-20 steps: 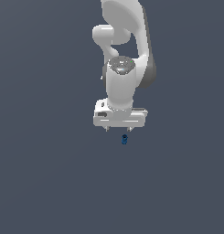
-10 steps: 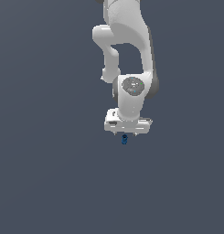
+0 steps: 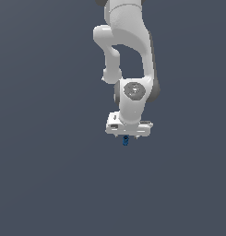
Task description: Pick up the object and move it to a goal position.
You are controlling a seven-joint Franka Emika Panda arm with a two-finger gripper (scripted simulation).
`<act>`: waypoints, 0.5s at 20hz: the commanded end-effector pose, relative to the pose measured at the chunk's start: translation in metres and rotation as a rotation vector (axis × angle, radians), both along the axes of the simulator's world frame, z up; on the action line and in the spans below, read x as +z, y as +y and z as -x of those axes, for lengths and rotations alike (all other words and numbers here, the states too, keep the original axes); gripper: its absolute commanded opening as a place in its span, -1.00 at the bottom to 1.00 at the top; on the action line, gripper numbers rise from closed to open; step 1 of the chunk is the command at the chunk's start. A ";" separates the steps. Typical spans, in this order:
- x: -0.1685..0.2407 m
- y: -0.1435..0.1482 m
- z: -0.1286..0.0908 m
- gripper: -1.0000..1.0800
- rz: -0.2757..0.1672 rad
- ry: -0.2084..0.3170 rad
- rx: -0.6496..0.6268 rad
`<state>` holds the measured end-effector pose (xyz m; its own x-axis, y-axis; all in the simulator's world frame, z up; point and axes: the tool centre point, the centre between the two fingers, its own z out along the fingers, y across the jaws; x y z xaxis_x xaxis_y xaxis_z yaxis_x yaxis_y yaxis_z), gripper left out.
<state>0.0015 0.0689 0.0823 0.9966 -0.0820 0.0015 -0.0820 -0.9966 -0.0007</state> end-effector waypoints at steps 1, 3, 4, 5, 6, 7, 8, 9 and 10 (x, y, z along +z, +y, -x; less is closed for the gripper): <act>-0.013 0.000 0.001 0.92 0.000 0.001 -0.001; -0.024 0.000 0.001 0.92 0.000 0.001 -0.001; -0.028 0.000 0.002 0.92 0.000 0.001 -0.001; -0.032 0.000 0.002 0.92 0.001 0.002 -0.002; -0.035 0.000 0.001 0.92 0.001 0.002 -0.002; -0.037 0.000 0.001 0.92 0.001 0.002 -0.002; -0.039 0.000 0.001 0.92 0.001 0.002 -0.002; -0.039 0.001 0.001 0.92 0.001 0.002 -0.002; -0.039 0.001 0.000 0.92 0.001 0.002 -0.002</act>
<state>0.0002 0.0694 0.0439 0.9965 -0.0838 -0.0016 -0.0838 -0.9965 0.0003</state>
